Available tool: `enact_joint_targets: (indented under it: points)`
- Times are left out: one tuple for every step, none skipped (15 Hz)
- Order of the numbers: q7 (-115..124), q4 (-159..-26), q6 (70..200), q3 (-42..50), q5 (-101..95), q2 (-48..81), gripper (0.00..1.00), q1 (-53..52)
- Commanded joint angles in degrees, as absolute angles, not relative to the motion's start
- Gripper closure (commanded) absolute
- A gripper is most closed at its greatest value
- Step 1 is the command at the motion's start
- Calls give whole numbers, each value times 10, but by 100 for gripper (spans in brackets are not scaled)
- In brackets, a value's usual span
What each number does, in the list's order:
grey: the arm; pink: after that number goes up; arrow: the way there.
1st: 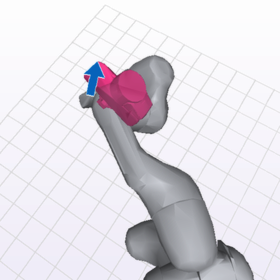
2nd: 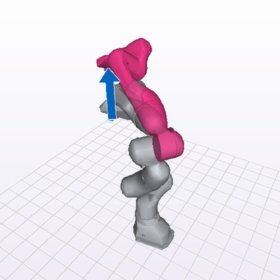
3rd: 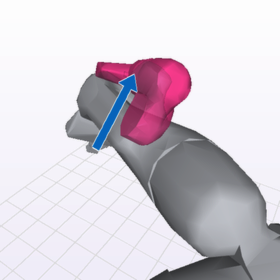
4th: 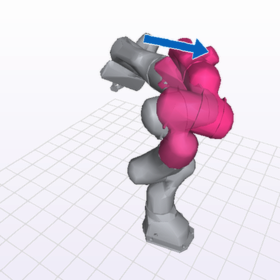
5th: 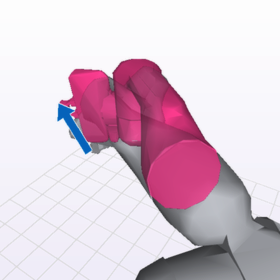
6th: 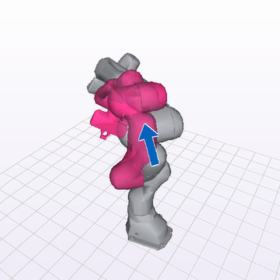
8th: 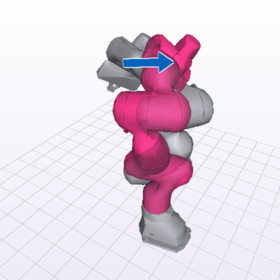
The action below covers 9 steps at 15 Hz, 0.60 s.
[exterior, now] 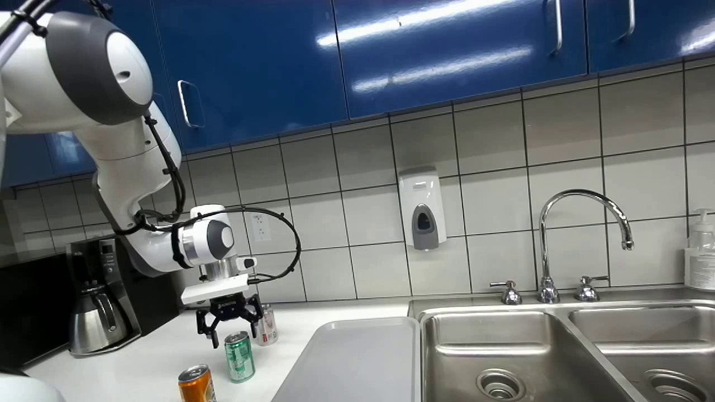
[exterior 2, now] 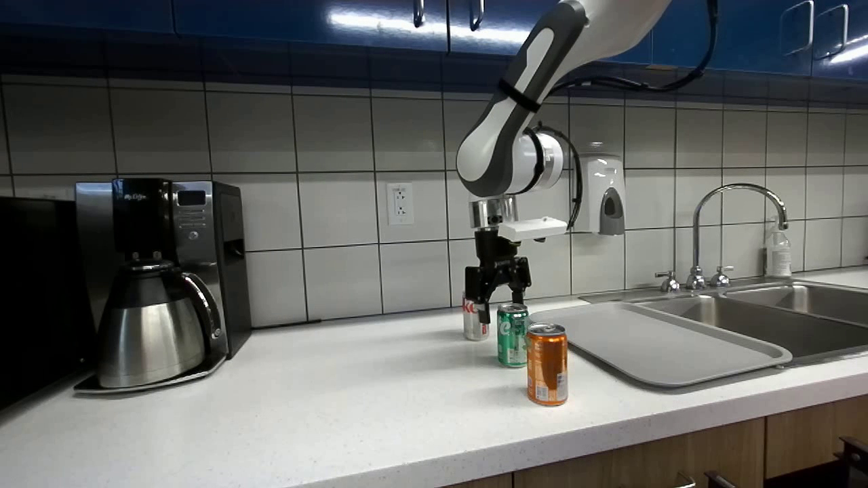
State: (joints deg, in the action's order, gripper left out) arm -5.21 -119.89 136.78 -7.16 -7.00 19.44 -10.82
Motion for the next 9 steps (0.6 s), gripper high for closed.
enact_joint_targets:
  points:
    - [-49,-1179,1354,-71,-92,208,0,-111]
    - [-49,-1179,1353,-70,-94,209,0,-111]
    - [-49,-1180,1353,-70,-97,209,0,-112]
    - [-47,-1183,1353,-70,-102,209,0,-113]
    - [-47,-1185,1353,-70,-106,208,0,-113]
    - [-47,-1186,1353,-70,-109,208,0,-114]
    - [-46,-1187,1353,-70,-112,208,0,-114]
    - [-46,-1187,1351,-69,-114,210,0,-114]
    - [-45,-1188,1350,-69,-115,211,0,-114]
